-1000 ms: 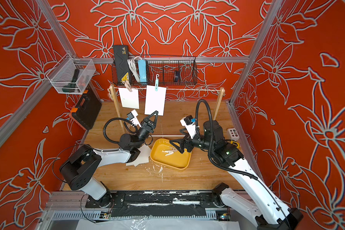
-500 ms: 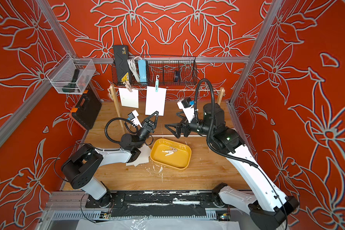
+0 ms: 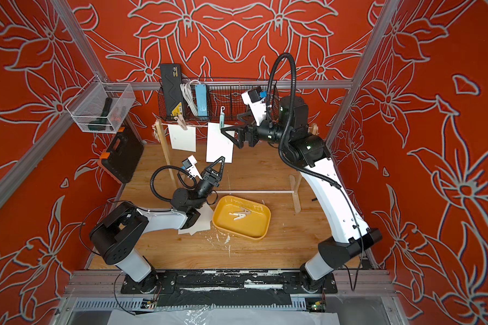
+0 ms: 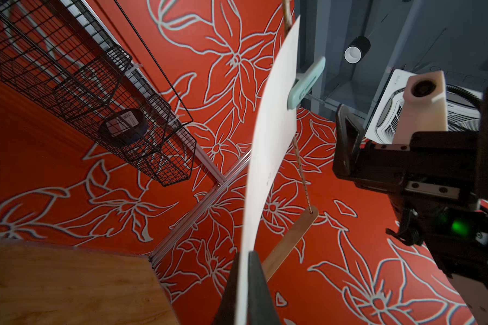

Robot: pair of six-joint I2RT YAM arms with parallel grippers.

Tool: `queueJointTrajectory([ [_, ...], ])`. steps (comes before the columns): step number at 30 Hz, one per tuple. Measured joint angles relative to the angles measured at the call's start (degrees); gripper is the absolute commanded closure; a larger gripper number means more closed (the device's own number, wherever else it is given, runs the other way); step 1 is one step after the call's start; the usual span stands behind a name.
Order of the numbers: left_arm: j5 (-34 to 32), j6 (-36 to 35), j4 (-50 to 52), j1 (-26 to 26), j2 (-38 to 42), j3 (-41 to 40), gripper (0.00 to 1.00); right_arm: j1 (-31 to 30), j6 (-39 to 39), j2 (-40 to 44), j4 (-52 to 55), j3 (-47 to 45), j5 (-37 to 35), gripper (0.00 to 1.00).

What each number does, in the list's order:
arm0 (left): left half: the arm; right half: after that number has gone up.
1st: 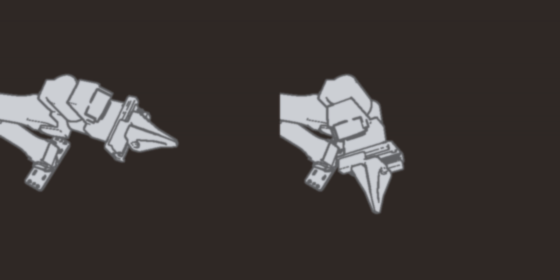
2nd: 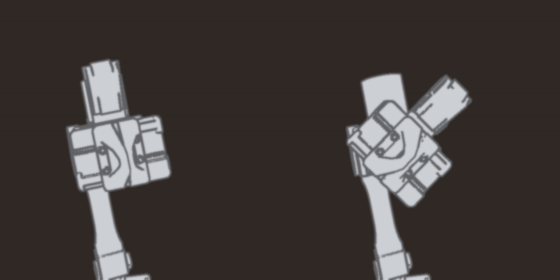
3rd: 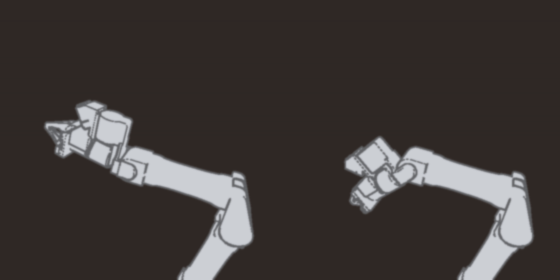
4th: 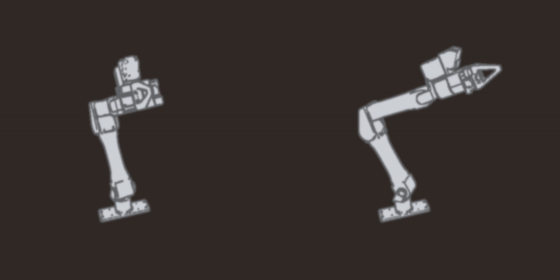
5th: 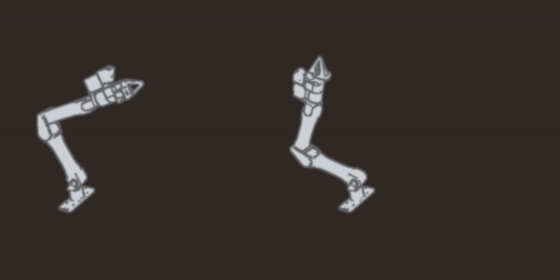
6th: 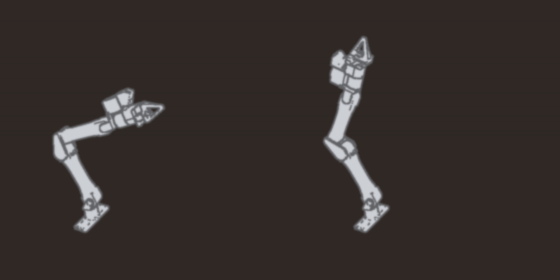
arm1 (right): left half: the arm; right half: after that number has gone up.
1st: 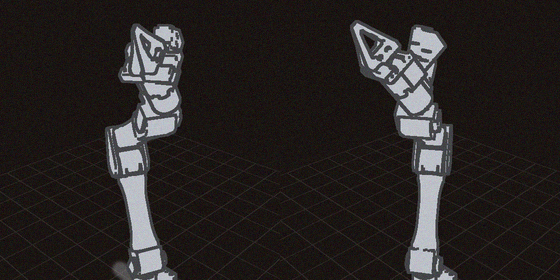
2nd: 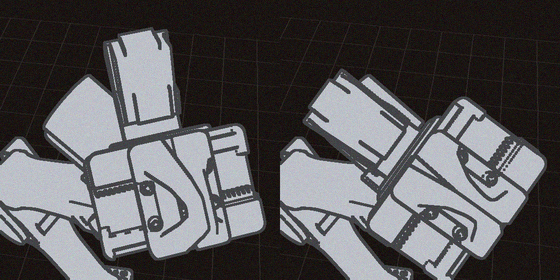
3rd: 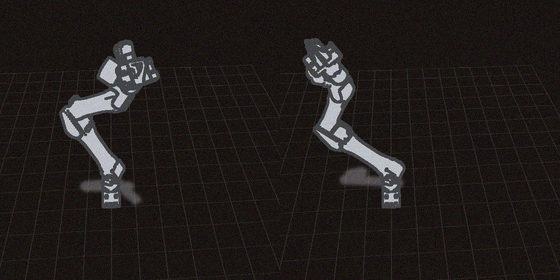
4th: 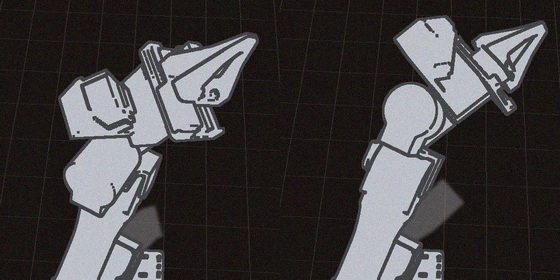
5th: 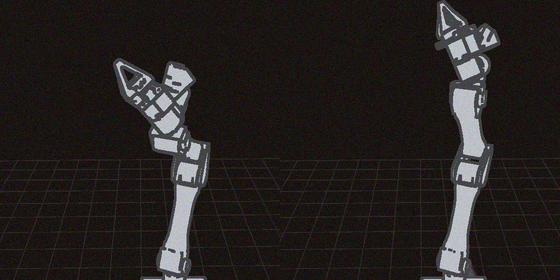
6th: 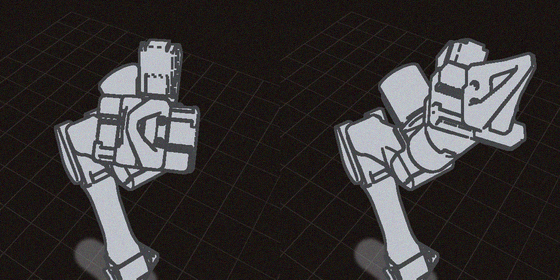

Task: Remove the postcards from the strings
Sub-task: Remove the clamp from the clothesline.

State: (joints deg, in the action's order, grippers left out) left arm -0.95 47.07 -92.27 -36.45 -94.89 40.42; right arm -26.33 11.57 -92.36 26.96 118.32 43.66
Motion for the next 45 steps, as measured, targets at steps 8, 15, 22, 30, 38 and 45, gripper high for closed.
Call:
queueJointTrajectory([
  [8,-0.04,0.72,0.0,0.0,-0.07,0.52,1.0,2.93,8.39,-11.63,-1.31,12.09,6.19,0.04],
  [15,-0.02,0.79,0.0,0.0,-0.07,0.57,1.0,2.91,11.61,-15.43,-1.95,15.45,10.23,0.08],
  [22,0.0,1.01,0.0,0.02,-0.13,0.57,1.0,2.73,13.42,-16.41,-3.89,15.45,14.75,0.13],
  [30,0.63,1.44,0.0,0.02,-0.31,0.57,1.0,2.47,13.44,-18.71,-3.08,19.37,17.73,0.17],
  [38,1.27,2.23,0.0,0.02,-1.05,0.57,1.0,2.01,13.31,-19.98,-2.16,19.8,17.99,0.15],
  [45,1.6,2.73,0.0,0.07,-1.07,0.57,1.0,1.9,12.79,-20.28,-1.25,21.24,18.38,0.14],
])
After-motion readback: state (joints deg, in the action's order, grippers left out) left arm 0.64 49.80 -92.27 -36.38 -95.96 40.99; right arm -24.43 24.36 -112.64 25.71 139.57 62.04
